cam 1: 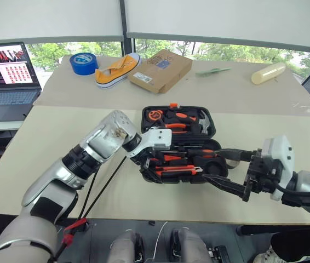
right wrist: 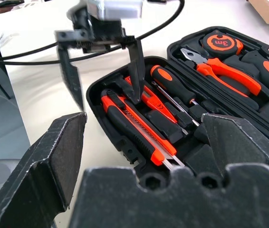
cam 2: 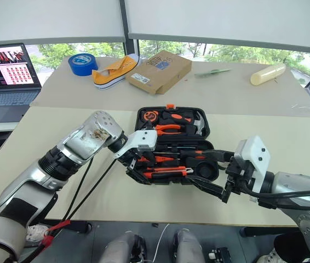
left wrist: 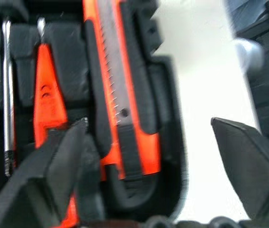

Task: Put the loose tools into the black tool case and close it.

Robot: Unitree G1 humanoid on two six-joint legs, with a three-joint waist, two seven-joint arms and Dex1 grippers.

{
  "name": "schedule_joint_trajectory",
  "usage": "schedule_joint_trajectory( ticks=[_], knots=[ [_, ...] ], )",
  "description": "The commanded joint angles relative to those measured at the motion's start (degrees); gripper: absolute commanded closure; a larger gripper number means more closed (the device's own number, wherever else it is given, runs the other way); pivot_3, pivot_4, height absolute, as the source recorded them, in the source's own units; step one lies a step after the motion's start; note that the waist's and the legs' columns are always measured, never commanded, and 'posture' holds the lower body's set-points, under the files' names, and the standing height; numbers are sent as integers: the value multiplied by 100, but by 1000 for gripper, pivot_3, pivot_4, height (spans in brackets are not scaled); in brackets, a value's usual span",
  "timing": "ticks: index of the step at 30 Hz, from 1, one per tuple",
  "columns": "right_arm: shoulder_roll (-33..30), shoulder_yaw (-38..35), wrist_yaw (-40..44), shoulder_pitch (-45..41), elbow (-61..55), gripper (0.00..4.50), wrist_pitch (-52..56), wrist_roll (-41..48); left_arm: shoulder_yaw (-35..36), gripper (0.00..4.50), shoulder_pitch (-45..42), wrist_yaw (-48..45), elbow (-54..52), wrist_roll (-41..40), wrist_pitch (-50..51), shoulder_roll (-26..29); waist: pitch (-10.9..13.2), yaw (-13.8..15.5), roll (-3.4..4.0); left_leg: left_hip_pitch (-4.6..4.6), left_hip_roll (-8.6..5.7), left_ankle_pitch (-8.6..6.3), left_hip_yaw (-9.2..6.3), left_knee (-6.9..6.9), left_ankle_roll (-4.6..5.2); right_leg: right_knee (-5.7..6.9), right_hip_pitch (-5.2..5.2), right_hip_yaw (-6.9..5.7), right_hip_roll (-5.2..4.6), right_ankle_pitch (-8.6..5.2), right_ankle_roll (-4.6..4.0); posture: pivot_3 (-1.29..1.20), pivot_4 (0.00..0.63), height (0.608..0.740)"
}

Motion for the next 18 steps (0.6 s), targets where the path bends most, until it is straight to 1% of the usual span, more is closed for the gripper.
schedule_joint_trajectory(
  ticks=[1, 2, 4, 5, 9, 10, 11, 12, 18],
  knots=[
    [20, -4, 3, -81, -34, 0, -75, 76, 345, 749, -137, 104, -202, -157, 10, 55, 0, 7, 0, 0, -1, 0, 0, 0, 0, 0, 0, 0, -1, 0, 1, 0, 150, 731],
    [21, 7, 6, -82, -30, 0, -78, 72, 361, 932, -102, 148, -176, -136, -79, 50, 0, 7, 0, 1, -1, 0, 0, 0, 0, 0, 1, 0, -1, -1, 1, 0, 150, 731],
    [15, 21, 9, -89, -22, 0, -81, 73, 312, 1683, -34, 233, -122, -50, -279, 40, 0, 9, 0, 0, -2, 0, 0, 0, 0, 0, 1, 0, -2, 0, 1, 0, 150, 731],
    [11, 32, 5, -101, -17, 0, -82, 73, 273, 1989, -7, 294, -82, -6, -358, 17, 0, 8, 0, -1, -3, 0, 0, 1, 0, 0, 1, 0, -2, 0, 0, 0, 150, 731],
    [-4, 28, -1, -128, -8, 0, -73, 87, 192, 3514, 42, 415, 2, 13, -486, -122, 0, 6, 0, 0, -3, 0, 0, 1, 0, 1, 1, 0, -1, 1, -1, 0, 150, 731],
    [-6, 18, 3, -108, -18, 0, -76, 78, 177, 3971, 48, 404, -14, -11, -489, -157, 0, 7, 0, 0, -3, 0, 0, 1, 0, 1, 1, 0, -1, 0, 0, 0, 150, 731],
    [-5, 12, 5, -91, -25, 0, -79, 70, 160, 4234, 56, 395, -27, -20, -508, -184, 0, 8, 0, 0, -3, 0, 0, 1, 0, 0, 1, -1, -1, 0, 0, 0, 150, 731],
    [0, 3, 3, -63, -43, 0, -83, 65, 135, 4417, 78, 374, -59, -21, -539, -192, 0, 9, 0, -1, -3, 0, 0, 1, 0, 0, 1, -1, -1, 0, 0, 0, 150, 731],
    [6, -19, -55, 20, -87, 0, -74, 43, -292, 4417, 206, 314, -21, 373, -1190, -120, 0, 4, 0, 1, -3, 0, 0, 0, 0, 0, 1, 0, -1, 1, -1, 0, 150, 731]
  ],
)
